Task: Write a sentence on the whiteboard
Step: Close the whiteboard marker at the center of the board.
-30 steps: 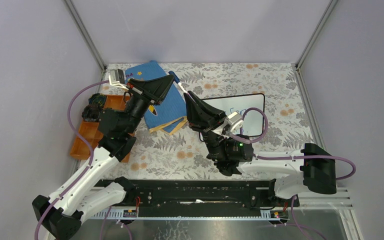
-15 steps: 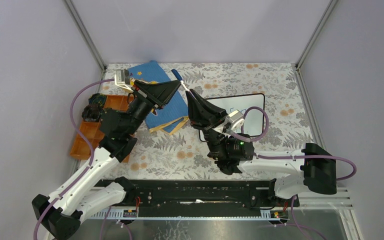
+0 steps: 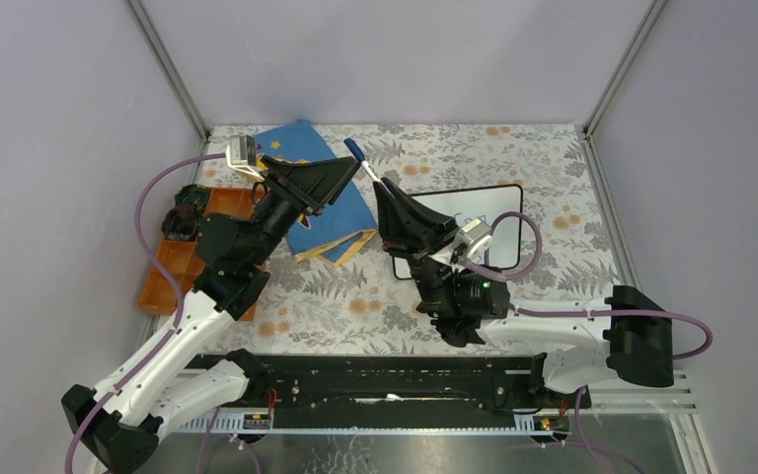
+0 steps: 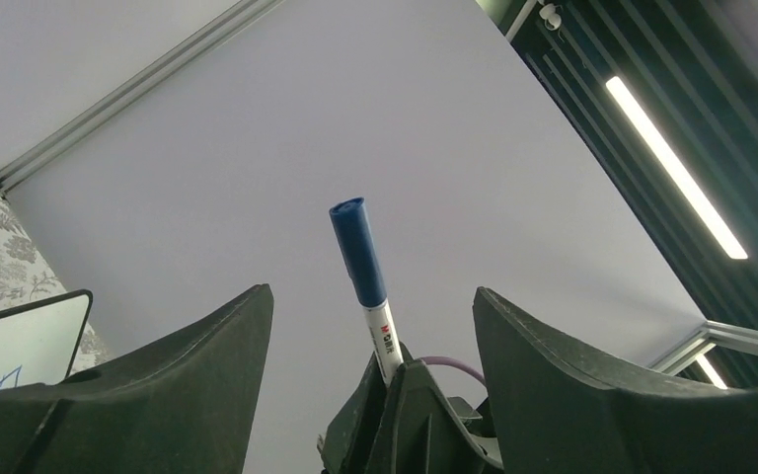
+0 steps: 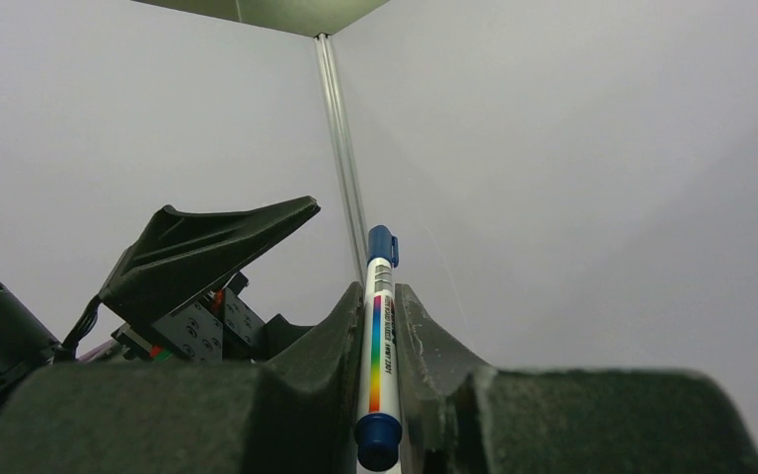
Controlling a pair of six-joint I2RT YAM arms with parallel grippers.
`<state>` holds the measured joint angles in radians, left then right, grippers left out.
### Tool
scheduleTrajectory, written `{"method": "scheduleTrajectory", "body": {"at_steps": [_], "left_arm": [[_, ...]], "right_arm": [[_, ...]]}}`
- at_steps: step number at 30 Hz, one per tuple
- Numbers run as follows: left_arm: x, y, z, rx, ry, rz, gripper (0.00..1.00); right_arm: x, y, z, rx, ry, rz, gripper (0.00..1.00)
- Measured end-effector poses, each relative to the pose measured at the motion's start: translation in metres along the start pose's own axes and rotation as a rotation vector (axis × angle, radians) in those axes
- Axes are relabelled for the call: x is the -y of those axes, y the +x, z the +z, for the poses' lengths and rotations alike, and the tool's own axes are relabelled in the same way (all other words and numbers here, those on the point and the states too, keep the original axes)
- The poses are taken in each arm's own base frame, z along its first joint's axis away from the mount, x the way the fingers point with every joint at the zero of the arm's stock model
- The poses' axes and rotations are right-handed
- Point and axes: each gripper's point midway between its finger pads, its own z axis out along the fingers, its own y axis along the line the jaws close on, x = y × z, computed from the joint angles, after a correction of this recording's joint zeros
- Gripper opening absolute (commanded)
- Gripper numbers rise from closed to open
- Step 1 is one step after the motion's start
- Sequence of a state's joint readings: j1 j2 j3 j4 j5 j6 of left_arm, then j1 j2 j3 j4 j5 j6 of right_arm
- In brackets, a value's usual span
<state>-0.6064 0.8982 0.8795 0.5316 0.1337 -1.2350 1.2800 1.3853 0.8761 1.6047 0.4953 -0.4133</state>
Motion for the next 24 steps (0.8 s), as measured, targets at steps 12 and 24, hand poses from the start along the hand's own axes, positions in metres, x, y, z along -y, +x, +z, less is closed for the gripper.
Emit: {"method": "scheduleTrajectory", "body": {"at_steps": [12, 24], "left_arm": [[0.009, -0.008, 0.004, 0.021, 0.002, 0.043, 0.59], [0.013, -0.009, 0.005, 0.023, 0.009, 0.044, 0.53]], "right_arm": [[-0.003, -0.013, -0.006, -0.003, -0.047, 0.084, 0.00], [-0.007, -0.004, -0.010, -0.033, -0.063, 0.105, 0.00]]}}
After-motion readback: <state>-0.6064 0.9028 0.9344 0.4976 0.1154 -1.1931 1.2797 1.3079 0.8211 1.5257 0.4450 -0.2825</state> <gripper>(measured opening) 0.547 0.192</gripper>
